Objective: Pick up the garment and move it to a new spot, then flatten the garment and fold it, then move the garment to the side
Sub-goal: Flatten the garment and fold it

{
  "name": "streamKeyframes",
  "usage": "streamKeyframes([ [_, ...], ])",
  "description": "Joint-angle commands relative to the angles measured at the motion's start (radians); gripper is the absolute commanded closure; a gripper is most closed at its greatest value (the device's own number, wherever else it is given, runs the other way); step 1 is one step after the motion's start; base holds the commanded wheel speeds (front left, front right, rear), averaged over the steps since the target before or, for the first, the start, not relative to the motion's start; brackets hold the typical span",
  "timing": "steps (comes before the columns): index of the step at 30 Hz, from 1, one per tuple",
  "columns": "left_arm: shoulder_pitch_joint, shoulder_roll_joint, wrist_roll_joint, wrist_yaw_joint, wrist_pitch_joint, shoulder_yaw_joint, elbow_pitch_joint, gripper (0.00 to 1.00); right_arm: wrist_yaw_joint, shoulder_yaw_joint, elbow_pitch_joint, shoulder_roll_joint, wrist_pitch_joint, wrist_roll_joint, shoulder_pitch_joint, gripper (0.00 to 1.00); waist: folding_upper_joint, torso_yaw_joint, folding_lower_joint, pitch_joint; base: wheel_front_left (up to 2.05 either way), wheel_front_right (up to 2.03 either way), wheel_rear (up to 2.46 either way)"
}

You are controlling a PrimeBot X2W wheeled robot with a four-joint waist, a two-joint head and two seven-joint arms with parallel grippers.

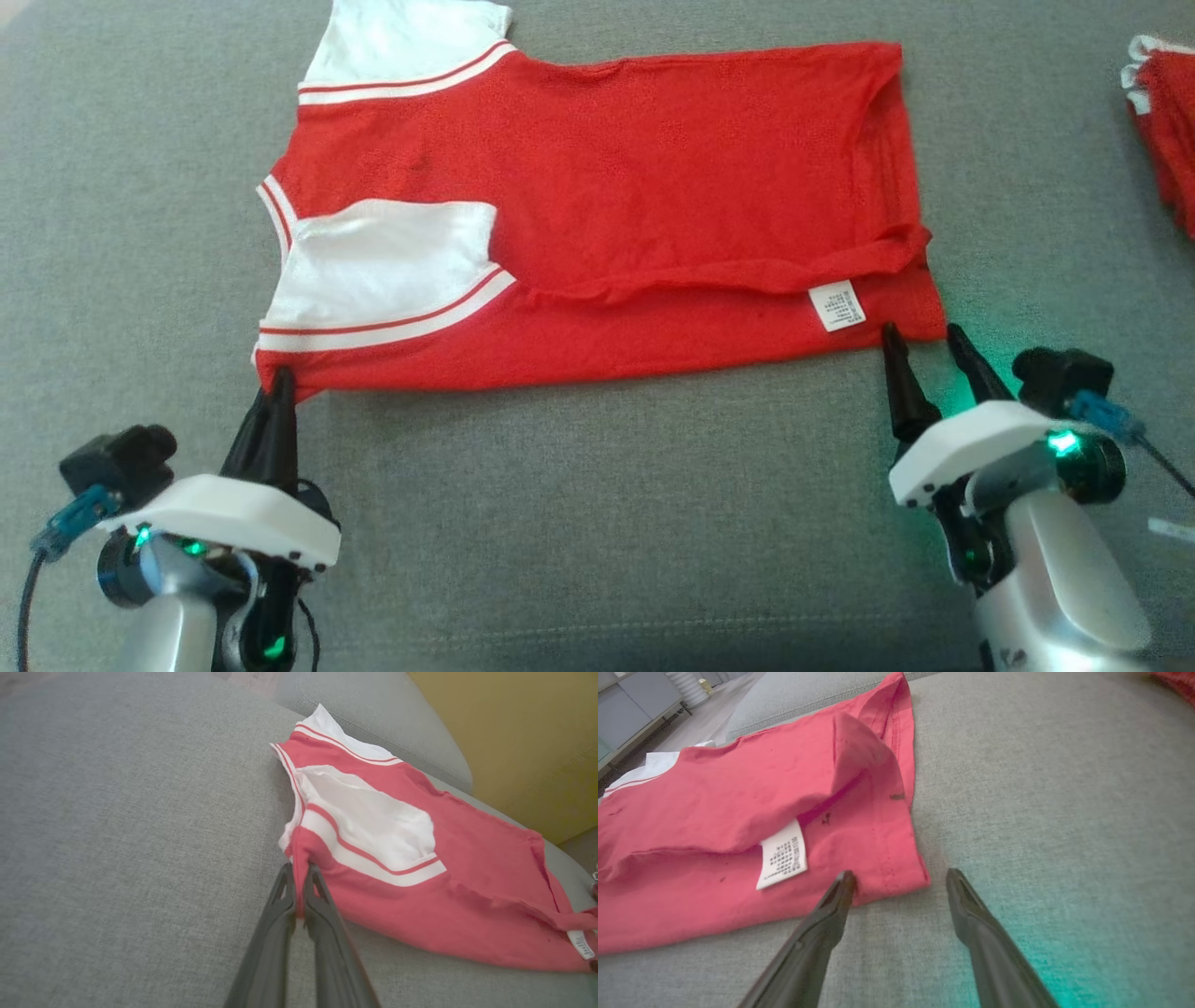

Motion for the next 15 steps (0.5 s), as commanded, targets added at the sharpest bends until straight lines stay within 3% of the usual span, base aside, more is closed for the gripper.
streamKeyframes([
  [1, -0.017, 0.006, 0.009, 0.008, -0.011, 0.028, -0.039, 1.0, 0.007, 0.017, -0.02, -0.003, 0.008, -0.002, -0.041, 0.0, 0.0, 0.003, 0.0, -0.001, 0.0, 0.0, 0.0],
  [3, -0.017, 0.004, 0.008, 0.01, -0.017, 0.026, -0.042, 1.0, 0.007, 0.022, 0.002, -0.003, 0.03, 0.005, -0.056, 0.0, 0.0, 0.007, 0.0, -0.003, 0.0, 0.0, 0.0],
  [5, -0.018, 0.001, 0.007, 0.011, -0.022, 0.025, -0.043, 1.0, 0.007, 0.026, 0.017, -0.003, 0.043, 0.009, -0.069, 0.28, 0.0, 0.01, 0.0, -0.004, 0.0, 0.0, 0.0],
  [6, -0.018, 0.0, 0.007, 0.012, -0.025, 0.024, -0.042, 1.0, 0.007, 0.026, 0.023, -0.003, 0.046, 0.009, -0.076, 0.51, 0.0, 0.011, 0.0, -0.005, 0.0, 0.0, 0.0],
  [7, -0.019, -0.001, 0.006, 0.012, -0.028, 0.023, -0.041, 1.0, 0.007, 0.027, 0.029, -0.003, 0.05, 0.011, -0.081, 0.65, 0.0, 0.011, 0.0, -0.007, 0.0, 0.0, 0.0],
  [10, -0.02, -0.005, 0.003, 0.012, -0.039, 0.021, -0.037, 1.0, 0.007, 0.026, 0.046, -0.003, 0.061, 0.018, -0.095, 1.0, 0.0, 0.012, 0.0, -0.013, 0.0, 0.0, 0.0],
  [15, -0.021, -0.006, 0.002, 0.008, -0.059, 0.019, -0.043, 1.0, 0.007, 0.019, 0.032, -0.003, 0.071, 0.052, -0.1, 1.0, 0.0, 0.014, 0.0, -0.032, 0.0, 0.0, 0.0],
])
